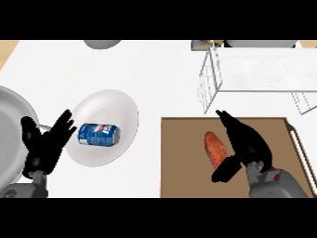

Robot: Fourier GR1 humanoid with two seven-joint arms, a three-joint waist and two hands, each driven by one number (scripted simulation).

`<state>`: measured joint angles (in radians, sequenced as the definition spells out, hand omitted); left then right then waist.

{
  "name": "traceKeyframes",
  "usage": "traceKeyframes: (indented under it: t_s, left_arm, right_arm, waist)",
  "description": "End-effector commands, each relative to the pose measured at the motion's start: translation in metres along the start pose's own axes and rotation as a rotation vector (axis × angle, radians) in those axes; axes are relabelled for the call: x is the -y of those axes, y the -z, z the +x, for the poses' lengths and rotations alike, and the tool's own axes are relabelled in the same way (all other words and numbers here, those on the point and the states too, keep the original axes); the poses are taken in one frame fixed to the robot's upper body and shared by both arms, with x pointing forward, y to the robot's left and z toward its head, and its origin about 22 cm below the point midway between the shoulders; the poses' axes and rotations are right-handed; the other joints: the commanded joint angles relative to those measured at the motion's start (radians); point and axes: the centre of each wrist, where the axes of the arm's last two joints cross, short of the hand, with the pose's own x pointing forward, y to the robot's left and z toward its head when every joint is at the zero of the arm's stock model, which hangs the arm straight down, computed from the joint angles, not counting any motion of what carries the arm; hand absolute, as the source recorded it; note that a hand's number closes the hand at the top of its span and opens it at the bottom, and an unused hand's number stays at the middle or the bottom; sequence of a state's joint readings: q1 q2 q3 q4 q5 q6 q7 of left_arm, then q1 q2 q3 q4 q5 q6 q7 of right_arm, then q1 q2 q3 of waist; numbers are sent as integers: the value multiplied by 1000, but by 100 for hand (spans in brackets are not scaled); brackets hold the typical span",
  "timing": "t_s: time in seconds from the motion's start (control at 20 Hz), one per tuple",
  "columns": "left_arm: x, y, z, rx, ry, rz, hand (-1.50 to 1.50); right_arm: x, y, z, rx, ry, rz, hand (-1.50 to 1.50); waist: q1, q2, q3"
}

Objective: Pick the sweet potato from the tray and place it in the tiered shelf

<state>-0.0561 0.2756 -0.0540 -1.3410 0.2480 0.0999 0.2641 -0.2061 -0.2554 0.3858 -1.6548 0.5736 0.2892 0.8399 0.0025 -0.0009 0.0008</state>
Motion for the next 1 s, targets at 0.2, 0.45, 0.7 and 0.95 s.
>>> traceKeyframes:
  t_s: [0.2, 0.45, 0.7, 0.95]
  left_arm:
    - [-6, -2, -21, 9, -7, -6, 0]
    - [-24, 6, -22, -22, -6, 13, 0]
    - [9, 5, -9, -2, -6, 2, 0]
    - [-7, -2, -10, -13, 12, 3, 0]
  right_arm:
    - [-11, 12, -3, 10, -7, -48, -150]
    - [-14, 34, -20, 43, 25, -49, -150]
    - [-48, 36, -20, 62, 12, -36, -150]
    - [-52, 42, -21, 173, -213, 160, 150]
  waist:
    - [-1, 1, -1]
    - [-1, 2, -1]
    - [-1, 1, -1]
    - [8, 2, -1]
